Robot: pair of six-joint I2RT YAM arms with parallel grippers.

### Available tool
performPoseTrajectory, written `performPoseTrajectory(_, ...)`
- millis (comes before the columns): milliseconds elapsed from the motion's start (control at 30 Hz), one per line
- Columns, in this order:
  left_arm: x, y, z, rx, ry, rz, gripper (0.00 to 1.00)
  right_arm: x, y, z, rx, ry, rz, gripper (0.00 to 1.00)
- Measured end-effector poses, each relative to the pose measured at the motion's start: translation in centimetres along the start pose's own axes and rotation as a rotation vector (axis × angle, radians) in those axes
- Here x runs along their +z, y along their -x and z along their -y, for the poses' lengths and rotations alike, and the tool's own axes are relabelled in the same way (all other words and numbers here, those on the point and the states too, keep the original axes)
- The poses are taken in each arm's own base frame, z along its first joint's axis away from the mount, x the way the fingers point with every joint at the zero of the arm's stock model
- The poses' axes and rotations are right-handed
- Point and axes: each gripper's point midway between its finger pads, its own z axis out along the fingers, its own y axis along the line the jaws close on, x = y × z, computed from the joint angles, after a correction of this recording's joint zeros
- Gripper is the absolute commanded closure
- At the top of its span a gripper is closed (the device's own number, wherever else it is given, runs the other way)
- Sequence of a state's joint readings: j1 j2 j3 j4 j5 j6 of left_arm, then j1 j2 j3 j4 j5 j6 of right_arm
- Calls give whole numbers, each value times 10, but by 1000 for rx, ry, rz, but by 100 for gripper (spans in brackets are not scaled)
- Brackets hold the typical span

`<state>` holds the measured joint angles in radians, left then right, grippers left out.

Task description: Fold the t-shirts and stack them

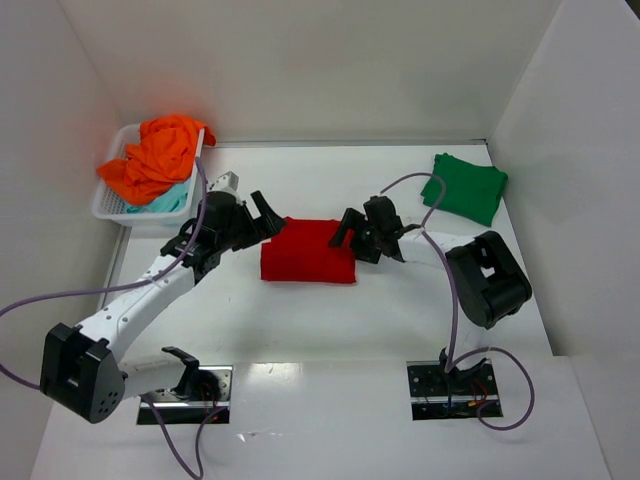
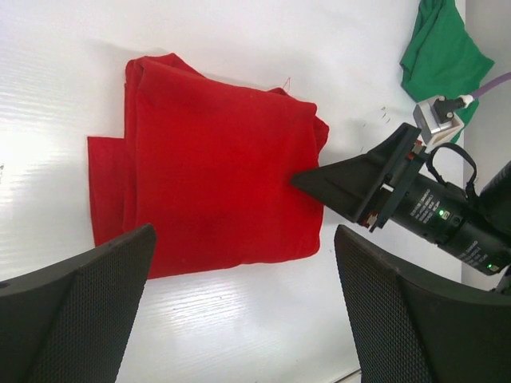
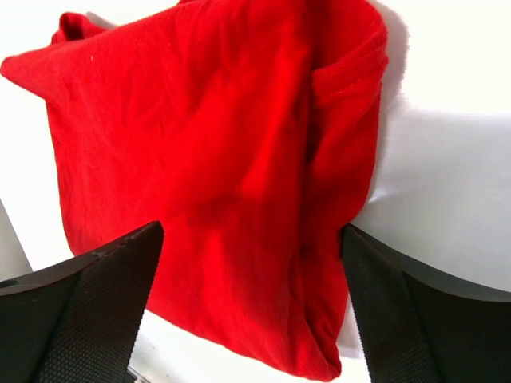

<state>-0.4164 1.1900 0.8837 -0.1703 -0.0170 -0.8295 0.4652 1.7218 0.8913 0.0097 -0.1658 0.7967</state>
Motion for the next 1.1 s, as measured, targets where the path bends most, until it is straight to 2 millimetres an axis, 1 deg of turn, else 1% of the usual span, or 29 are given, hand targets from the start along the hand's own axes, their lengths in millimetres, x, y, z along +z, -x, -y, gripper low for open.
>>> performPoseTrajectory(33, -2, 1, -1, 2, -2, 4, 0, 1, 1, 0, 1, 1, 1, 7)
performPoseTrajectory(133, -7, 3, -2, 9, -5, 6, 0, 5, 2, -1, 8, 4, 7, 20)
performPoseTrajectory(233, -9, 1, -3, 11, -7, -1, 0, 13, 5, -3, 18, 9, 9, 27)
performPoseTrajectory(267, -10, 0, -3, 10, -7, -5, 0, 16, 7, -6, 17, 12, 10, 35)
performPoseTrajectory(367, -12, -3, -6, 12, -5, -17, 0, 22, 7, -6, 8, 4, 12, 50)
performPoseTrajectory(400, -14, -3, -7, 13, -4, -19, 0, 23, 6, -4, 6, -3, 10, 63)
performPoseTrajectory(467, -17, -4, -7, 26, -7, -23, 0, 26, 3, -1, 8, -17, -1, 76)
performPoseTrajectory(500, -18, -4, -7, 29, -10, -23, 0, 28, 3, 0, 6, -21, -3, 90)
performPoseTrajectory(533, -20, -4, -6, 30, -14, -23, 0, 29, 3, 0, 0, -23, -6, 97)
performPoseTrajectory(567, -21, -3, -5, 30, -18, -19, 0, 30, 2, 0, -2, -26, -8, 100)
performPoseTrajectory(733, -26, -2, -3, 32, -36, -20, 0, 30, 4, -1, -21, -50, -20, 100)
performPoseTrajectory(833, -27, -3, -2, 37, -43, -29, 0, 28, 10, 1, -54, -88, -12, 100)
performPoseTrajectory(900, -28, -4, 0, 50, -53, -34, 0, 25, 18, 1, -76, -113, -3, 100)
performPoseTrajectory(1000, -29, -5, 1, 56, -66, -42, 0, 18, 43, 5, -90, -143, 25, 100)
performPoseTrajectory(1067, -29, -6, 2, 57, -70, -46, 0, 11, 67, 12, -86, -166, 56, 100)
performPoseTrajectory(1100, -30, -6, 2, 59, -73, -48, 0, 6, 83, 18, -80, -183, 79, 100)
